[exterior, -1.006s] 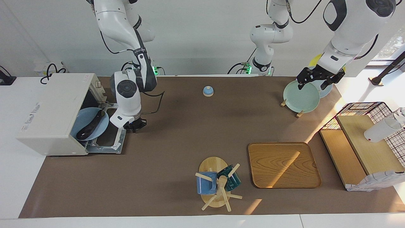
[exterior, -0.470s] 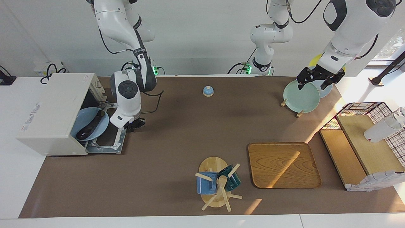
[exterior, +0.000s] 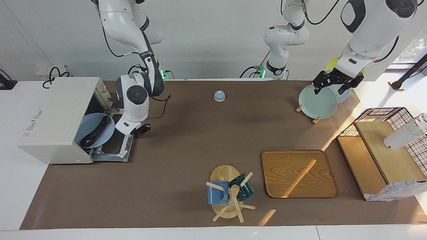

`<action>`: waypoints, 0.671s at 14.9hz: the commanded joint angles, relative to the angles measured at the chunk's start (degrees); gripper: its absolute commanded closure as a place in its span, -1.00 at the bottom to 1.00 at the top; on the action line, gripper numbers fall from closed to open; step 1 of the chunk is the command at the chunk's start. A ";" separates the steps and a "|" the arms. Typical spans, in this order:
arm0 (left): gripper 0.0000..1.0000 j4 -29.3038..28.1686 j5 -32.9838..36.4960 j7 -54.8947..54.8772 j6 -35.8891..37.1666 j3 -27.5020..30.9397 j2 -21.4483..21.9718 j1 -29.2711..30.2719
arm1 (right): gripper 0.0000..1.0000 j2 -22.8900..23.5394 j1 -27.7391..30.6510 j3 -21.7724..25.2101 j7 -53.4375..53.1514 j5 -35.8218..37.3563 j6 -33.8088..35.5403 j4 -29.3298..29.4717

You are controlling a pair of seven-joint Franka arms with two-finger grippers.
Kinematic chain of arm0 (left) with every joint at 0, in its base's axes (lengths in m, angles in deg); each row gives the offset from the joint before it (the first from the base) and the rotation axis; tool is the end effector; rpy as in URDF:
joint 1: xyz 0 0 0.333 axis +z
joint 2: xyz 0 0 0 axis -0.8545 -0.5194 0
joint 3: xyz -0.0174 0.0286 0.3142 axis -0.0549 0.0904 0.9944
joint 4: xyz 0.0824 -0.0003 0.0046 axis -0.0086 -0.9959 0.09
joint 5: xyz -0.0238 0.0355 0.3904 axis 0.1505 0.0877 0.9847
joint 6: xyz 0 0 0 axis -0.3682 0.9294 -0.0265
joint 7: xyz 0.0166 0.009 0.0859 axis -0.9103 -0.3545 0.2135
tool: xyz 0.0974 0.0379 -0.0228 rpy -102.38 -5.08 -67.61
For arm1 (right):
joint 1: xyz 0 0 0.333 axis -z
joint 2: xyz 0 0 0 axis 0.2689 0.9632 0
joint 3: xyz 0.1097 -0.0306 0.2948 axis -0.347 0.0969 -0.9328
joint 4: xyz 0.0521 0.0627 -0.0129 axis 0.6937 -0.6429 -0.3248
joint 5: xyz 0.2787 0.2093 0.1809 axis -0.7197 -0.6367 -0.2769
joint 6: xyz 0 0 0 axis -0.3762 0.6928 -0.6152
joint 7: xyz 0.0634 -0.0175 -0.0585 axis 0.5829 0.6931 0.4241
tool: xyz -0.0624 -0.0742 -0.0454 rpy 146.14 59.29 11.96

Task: Put eggplant into oven
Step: 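Push the plate onto the oven rack and open the right gripper, then swing the oven door shut with the right gripper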

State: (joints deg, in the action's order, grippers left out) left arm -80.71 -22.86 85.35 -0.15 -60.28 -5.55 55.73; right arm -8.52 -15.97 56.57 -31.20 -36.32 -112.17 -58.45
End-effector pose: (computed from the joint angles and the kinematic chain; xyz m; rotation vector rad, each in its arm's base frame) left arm 0.5439 -0.0477 0.6057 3.1294 -0.1614 -0.1169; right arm 0.5473 0.0622 0.2947 2.8029 0.4006 -0.1925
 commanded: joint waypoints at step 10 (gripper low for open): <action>-1.00 0.22 1.20 -0.23 0.29 -0.62 0.27 0.69 | 1.00 -3.89 11.16 -0.29 29.65 3.30 16.13 12.95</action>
State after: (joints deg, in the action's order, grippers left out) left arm -80.71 -22.86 85.35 -0.15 -60.28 -5.55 55.73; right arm -13.98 -11.20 55.25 -7.28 -36.31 -92.51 -46.01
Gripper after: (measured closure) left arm 0.000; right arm 0.991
